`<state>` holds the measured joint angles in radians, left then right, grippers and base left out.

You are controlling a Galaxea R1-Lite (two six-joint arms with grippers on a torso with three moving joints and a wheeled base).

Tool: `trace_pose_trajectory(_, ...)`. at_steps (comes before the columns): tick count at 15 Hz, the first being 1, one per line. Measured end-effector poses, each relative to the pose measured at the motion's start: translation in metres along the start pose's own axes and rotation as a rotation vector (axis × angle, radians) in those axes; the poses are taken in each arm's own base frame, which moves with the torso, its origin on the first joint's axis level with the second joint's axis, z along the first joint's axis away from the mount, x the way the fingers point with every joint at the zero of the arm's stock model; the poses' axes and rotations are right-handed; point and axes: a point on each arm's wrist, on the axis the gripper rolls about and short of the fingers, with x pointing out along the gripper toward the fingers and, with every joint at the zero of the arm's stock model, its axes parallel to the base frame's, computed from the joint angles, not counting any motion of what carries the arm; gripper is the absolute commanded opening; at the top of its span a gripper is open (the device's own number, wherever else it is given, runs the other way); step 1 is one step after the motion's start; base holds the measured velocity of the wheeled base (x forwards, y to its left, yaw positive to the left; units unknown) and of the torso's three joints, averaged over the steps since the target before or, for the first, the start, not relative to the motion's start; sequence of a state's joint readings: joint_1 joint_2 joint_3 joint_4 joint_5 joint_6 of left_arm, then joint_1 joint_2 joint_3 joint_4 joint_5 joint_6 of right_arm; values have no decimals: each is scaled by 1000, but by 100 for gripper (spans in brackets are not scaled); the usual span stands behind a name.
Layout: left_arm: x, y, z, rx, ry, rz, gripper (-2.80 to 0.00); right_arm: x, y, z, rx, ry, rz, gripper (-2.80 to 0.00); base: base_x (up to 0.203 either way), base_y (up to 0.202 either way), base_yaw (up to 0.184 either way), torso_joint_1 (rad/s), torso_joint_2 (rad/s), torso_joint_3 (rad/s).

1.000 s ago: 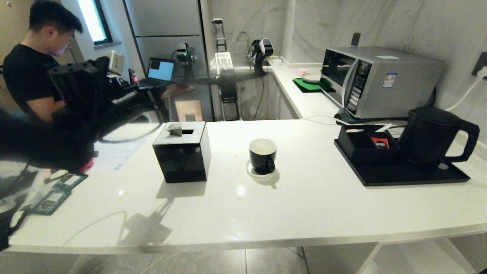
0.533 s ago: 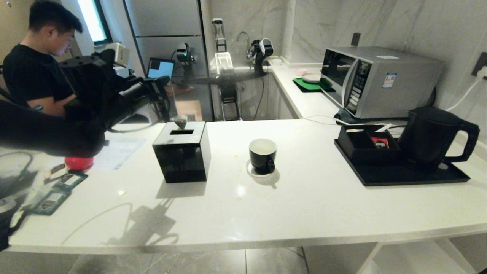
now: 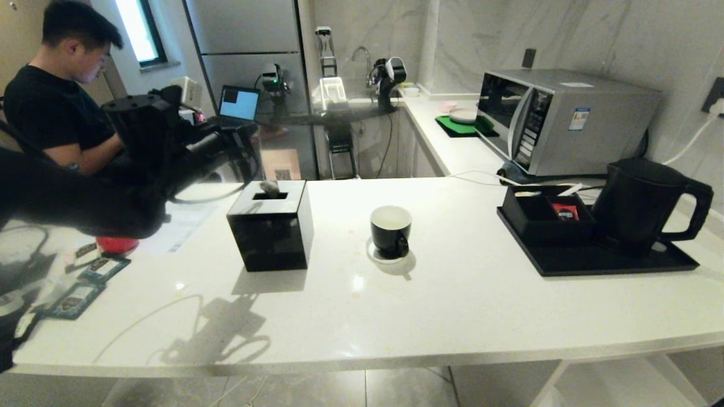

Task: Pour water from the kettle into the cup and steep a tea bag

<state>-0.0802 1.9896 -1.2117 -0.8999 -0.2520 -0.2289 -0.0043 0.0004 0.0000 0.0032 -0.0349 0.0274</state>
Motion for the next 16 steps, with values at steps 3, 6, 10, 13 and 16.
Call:
trace_pose_trajectory(3,-6,-1,-9,-7,23,1,-280,0,0,0,0,0,0,-280,0,0,0,0,0,0)
trace_pose_trajectory(6,-12,-2,-15,-12,48,7,-280,0,0,0,0,0,0,-280,0,0,0,0,0,0)
trace_pose_trajectory(10,-17,1,-22,-13,52,13,-280,0,0,0,0,0,0,-280,0,0,0,0,0,0)
trace_pose_trajectory(13,-16,4,-30,-9,36,11,-280,0,0,0,0,0,0,-280,0,0,0,0,0,0)
trace_pose_trajectory(16,-12,8,-36,-4,16,10,-280,0,0,0,0,0,0,-280,0,0,0,0,0,0)
